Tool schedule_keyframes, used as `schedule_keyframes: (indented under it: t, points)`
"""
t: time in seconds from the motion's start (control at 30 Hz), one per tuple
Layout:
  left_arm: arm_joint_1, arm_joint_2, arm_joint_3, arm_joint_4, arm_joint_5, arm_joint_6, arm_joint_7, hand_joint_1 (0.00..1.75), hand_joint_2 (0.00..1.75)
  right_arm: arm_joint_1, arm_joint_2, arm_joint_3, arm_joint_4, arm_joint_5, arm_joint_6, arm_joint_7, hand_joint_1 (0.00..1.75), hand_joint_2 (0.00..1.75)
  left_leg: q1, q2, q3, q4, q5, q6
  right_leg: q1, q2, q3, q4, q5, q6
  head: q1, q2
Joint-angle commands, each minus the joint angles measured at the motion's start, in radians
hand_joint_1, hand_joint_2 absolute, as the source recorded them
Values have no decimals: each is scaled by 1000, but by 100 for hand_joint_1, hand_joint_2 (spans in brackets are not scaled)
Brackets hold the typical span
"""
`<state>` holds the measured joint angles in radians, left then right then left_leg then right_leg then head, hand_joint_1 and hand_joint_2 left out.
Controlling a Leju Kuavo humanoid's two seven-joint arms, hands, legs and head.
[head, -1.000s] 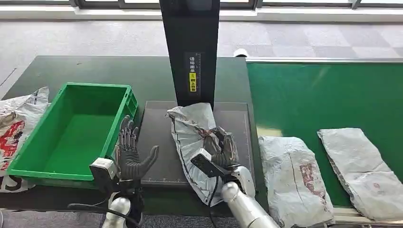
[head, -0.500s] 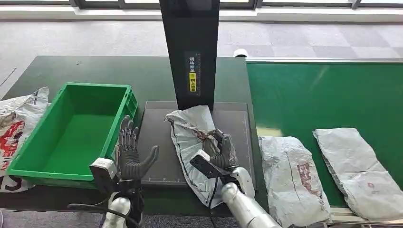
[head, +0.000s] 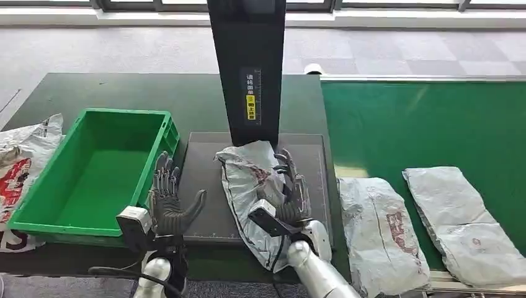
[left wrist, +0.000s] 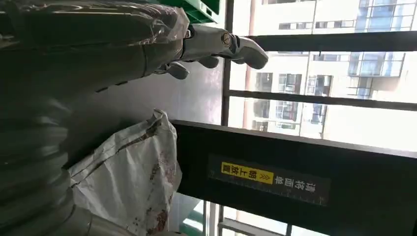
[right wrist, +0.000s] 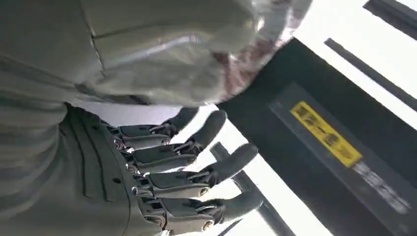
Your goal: Moved the parcel from conveyor to table for the left to box.
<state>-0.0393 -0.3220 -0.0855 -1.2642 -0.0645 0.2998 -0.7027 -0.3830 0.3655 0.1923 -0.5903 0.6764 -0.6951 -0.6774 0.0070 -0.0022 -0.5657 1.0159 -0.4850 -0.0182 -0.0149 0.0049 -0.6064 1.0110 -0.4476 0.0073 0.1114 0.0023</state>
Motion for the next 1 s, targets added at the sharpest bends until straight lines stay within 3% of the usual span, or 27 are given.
schedule_keyframes:
  t: [0.03, 0.37, 0.47, 0.5, 0.57, 0.77, 1.0]
  points:
    - [-26, 23, 25, 33, -2, -8, 5, 0, 175, 55, -35, 87, -167, 37, -2, 35, 0, 175, 0, -1, 2, -2, 0, 0, 0, -2, 2, -2, 0, -1, 0, 0]
    - [-22, 21, 26, 27, -5, -8, 5, 0, 175, 52, -29, 74, -150, 43, -3, 23, 0, 175, 0, -1, 2, -2, 0, 0, 0, -1, 2, -1, 0, -1, 0, 0]
    - [-20, 20, 27, 24, -7, -8, 5, 0, 175, 50, -24, 69, -143, 46, -3, 19, 0, 175, 0, 0, 9, -8, 1, 1, 1, -1, 9, -8, 1, -2, 0, 0]
    - [-20, 20, 27, 24, -7, -8, 5, 0, 175, 50, -24, 69, -143, 46, -3, 19, 0, 175, 0, 0, 3, -2, 0, 0, 0, 0, 3, -2, 0, -1, 0, 0]
    - [-23, 17, 37, 24, -5, -4, 5, 0, 175, 92, -16, 5, -266, 63, -3, -21, 0, 175, 0, 0, 3, -3, 0, 0, 0, -1, 4, -3, 0, -1, 0, 0]
    - [-101, 23, 43, 195, -53, 60, 5, 0, 175, 234, -16, 35, -756, -131, -3, -21, 0, 175, -1, -3, -1, -1, 1, 0, 0, -3, 0, 0, -1, -1, 0, 0]
    - [-101, 23, 43, 195, -53, 60, 5, 0, 175, 234, -16, 35, -756, -131, -3, -21, 0, 175, 0, -2, 4, -3, 1, 0, 0, -3, 4, -3, 0, -1, 0, 0]
